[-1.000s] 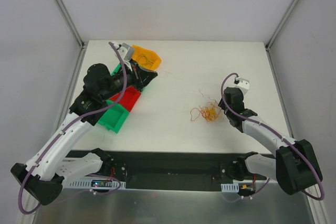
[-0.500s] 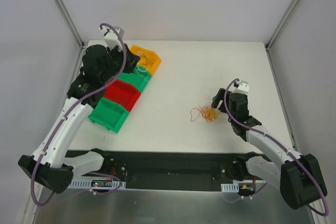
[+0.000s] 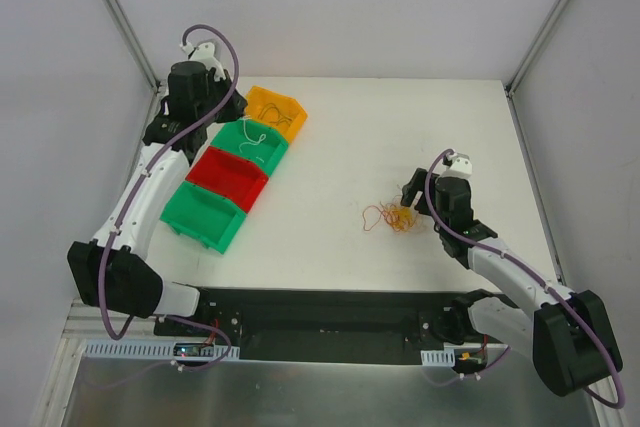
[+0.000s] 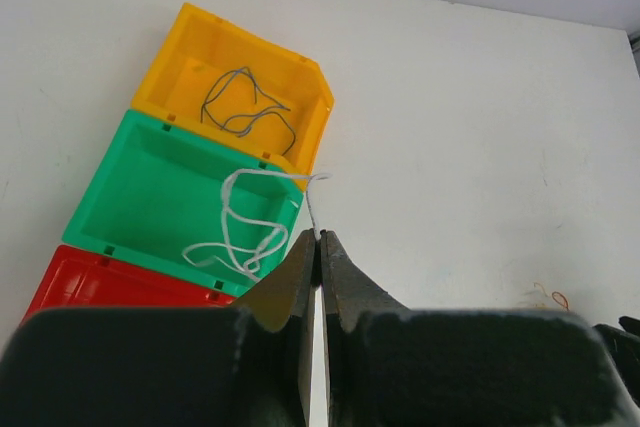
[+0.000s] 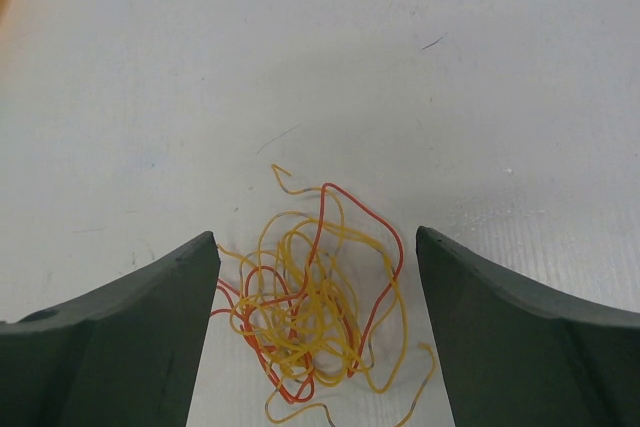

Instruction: Untangle the cables

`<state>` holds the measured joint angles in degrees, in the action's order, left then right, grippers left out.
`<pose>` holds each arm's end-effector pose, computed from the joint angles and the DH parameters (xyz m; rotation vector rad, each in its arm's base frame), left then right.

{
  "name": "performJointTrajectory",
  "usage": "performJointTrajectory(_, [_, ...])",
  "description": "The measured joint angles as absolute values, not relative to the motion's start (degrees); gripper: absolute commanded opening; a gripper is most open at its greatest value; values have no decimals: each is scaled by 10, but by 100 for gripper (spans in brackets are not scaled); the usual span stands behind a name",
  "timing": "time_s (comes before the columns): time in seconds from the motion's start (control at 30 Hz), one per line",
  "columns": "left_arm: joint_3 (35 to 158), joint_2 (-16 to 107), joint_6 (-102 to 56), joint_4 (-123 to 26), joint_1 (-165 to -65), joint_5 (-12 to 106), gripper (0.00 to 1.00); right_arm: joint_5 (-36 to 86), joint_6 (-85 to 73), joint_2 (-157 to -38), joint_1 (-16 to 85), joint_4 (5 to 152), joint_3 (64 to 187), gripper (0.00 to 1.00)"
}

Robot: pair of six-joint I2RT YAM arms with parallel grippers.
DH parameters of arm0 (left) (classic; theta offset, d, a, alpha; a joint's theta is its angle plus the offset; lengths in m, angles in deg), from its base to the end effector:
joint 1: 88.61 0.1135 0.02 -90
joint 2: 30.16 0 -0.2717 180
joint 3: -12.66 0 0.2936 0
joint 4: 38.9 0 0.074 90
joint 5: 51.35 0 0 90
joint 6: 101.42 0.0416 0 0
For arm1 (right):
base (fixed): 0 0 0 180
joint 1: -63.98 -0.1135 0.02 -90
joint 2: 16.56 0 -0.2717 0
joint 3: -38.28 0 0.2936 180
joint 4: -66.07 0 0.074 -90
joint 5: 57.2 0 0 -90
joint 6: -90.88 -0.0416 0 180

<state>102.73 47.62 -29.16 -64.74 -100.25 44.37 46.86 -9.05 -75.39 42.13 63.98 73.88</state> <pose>0.3533 -0.0770 0.4145 -0.0254 1.8293 -0.4535 0.2412 0.0858 0.1889 -0.0380 1.9301 0.1329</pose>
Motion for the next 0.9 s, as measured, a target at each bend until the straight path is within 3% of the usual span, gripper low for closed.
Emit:
performJointTrajectory(0.73, [1007,681,-358,-607,-972,362,0,462,-89,-757,422,640,739,82])
performJointTrajectory(0.8, [1026,718,-361,-616,-968,360,7,462,-89,-760,421,640,739,82])
performJointTrajectory(0.9, [1042,750,-366,-632,-964,363,37,462,-89,-767,421,640,739,82])
